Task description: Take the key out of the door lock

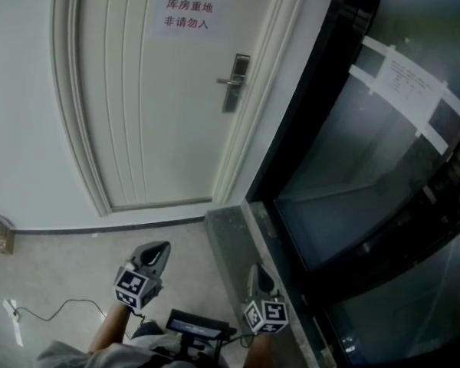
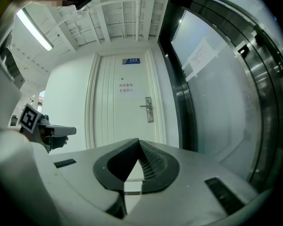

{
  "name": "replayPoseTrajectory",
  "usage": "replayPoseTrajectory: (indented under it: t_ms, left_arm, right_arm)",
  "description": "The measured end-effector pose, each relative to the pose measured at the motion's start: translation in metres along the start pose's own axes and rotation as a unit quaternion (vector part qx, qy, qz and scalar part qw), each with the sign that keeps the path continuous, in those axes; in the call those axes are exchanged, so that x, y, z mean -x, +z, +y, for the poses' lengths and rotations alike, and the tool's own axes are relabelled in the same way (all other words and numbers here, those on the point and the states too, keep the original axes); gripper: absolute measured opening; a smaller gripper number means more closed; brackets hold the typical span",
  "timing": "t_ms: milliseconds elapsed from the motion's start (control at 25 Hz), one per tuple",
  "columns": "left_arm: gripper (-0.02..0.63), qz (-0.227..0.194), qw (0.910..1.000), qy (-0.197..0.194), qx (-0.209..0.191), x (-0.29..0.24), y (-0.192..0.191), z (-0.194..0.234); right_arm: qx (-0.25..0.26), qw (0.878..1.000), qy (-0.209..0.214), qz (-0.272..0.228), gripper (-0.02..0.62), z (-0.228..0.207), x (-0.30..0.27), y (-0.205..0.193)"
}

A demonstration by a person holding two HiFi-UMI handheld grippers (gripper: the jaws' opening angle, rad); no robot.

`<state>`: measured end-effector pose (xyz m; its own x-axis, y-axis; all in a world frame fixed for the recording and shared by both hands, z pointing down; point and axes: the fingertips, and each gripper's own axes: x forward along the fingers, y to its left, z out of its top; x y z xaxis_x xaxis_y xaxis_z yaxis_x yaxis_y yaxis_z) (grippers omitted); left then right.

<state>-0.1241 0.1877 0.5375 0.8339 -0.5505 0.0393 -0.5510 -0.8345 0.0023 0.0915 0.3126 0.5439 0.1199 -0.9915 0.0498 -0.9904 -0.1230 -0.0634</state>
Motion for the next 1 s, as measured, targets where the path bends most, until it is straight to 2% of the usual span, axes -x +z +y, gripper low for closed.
replayPoseTrajectory:
  t_ms: [480,720,1000]
  left_arm:
    - [0.006,0.006,0.9999,0.01,-0.004,-0.031,-0.002,-0.013]
    - [0.006,0.005,0.9999,0.009,-0.004,-0.065,-0.003,0.006]
    - [0.006,0.002,1.0,0.003,-0.002,-0.12,0.001,0.048]
  right_arm:
    - [-0.002,1.0,0.024,0.009,0.008,-0.025,-0.019,-0.011]
    - [0.0,1.0,0.024,0.008,0.008,-0.038,-0.057,-0.011]
    - [0.007,1.0,0.02,0.008,0.008,-0.049,-0.123,-0.001]
